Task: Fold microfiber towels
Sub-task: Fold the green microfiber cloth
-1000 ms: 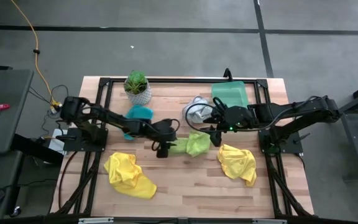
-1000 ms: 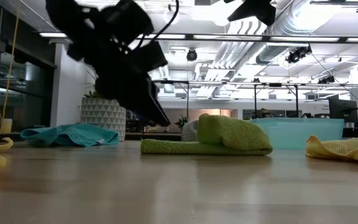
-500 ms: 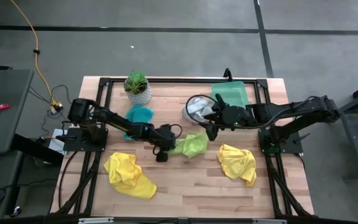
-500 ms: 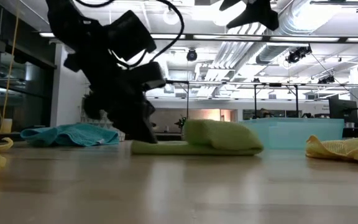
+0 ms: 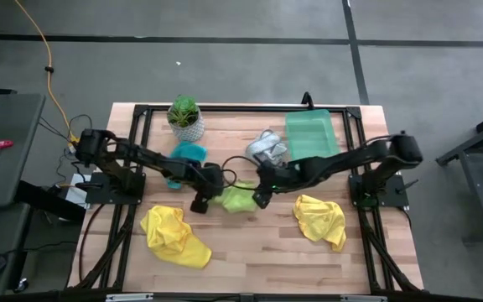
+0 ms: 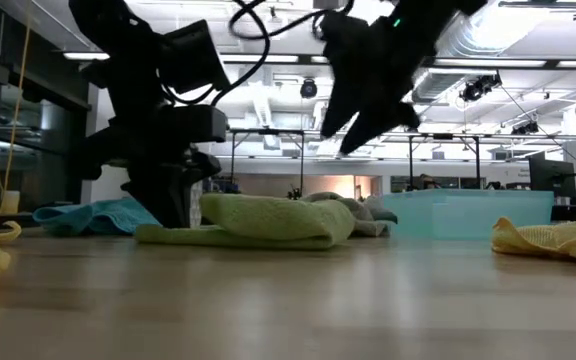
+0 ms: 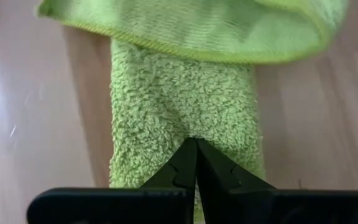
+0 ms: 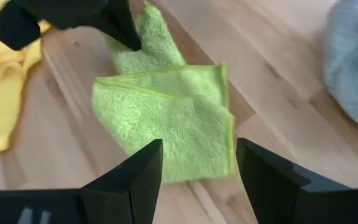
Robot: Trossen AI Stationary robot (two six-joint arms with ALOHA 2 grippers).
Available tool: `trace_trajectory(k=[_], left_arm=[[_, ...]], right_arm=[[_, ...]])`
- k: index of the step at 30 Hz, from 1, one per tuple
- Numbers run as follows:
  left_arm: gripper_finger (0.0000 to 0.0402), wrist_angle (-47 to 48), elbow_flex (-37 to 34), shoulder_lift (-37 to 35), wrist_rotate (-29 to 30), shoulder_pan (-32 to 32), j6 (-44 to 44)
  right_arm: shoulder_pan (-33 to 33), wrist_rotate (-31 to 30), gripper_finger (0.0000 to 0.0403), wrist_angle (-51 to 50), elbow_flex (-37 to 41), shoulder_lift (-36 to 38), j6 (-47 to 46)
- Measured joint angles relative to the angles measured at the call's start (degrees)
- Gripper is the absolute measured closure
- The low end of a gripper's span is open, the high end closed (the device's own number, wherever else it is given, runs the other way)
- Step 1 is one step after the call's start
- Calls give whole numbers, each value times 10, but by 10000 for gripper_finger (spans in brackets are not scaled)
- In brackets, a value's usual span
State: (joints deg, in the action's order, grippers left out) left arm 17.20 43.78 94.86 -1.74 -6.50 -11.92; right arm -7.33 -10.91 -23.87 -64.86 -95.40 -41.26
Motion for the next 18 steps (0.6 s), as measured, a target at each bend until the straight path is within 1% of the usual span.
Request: trace_trajectory(k=[3, 8, 10, 13, 16, 18], left_arm=[[402, -12, -1, 0, 5, 5, 55], [401, -37, -1, 2, 35, 44, 145], [401, -38, -1, 2, 58, 63, 170], [401, -49, -1, 3, 80, 82, 183], [401, -59, -2, 3, 92, 89, 188], [401, -60, -2, 3, 97, 89, 193]], right_arm=[[3, 10, 206, 45, 0, -37, 32], [15, 20, 206, 70, 0, -76, 53], [20, 20, 206, 81, 0, -86, 72], [28, 20, 212, 103, 0, -100, 99], [39, 24, 242, 131, 0, -116, 110], [48, 26, 278, 150, 0, -124, 113]])
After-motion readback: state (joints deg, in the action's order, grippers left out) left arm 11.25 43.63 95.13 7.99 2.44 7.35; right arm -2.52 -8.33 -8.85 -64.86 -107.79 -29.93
